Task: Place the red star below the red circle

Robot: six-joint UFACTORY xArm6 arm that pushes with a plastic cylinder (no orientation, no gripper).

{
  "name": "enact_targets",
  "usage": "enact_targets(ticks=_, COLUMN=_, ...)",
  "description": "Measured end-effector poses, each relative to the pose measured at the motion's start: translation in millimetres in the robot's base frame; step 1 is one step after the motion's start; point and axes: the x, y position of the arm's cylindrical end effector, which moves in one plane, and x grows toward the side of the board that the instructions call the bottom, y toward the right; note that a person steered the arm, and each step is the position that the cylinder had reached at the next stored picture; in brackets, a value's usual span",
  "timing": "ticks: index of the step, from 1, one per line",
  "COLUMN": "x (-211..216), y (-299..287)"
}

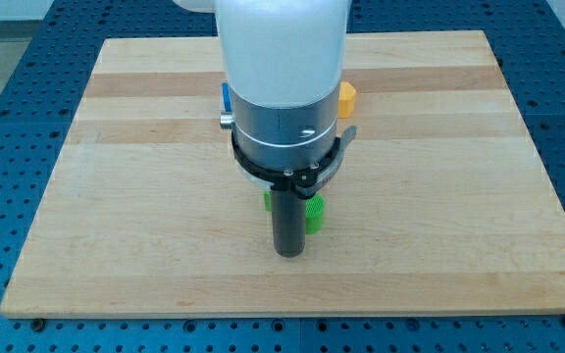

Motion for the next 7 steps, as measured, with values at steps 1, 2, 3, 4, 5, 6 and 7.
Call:
enact_targets(ticks=1, x=0, y=13)
enact_targets(ticks=2, x=-13, y=101)
enact_targets(ticks=3, x=-15, y=100)
enact_targets(ticks=4, x=-42, y=81)
enact_targets(ticks=5, x=-42, y=58)
enact_targets(ticks=6, x=-42, y=39)
enact_targets(ticks=7, x=-45, y=21)
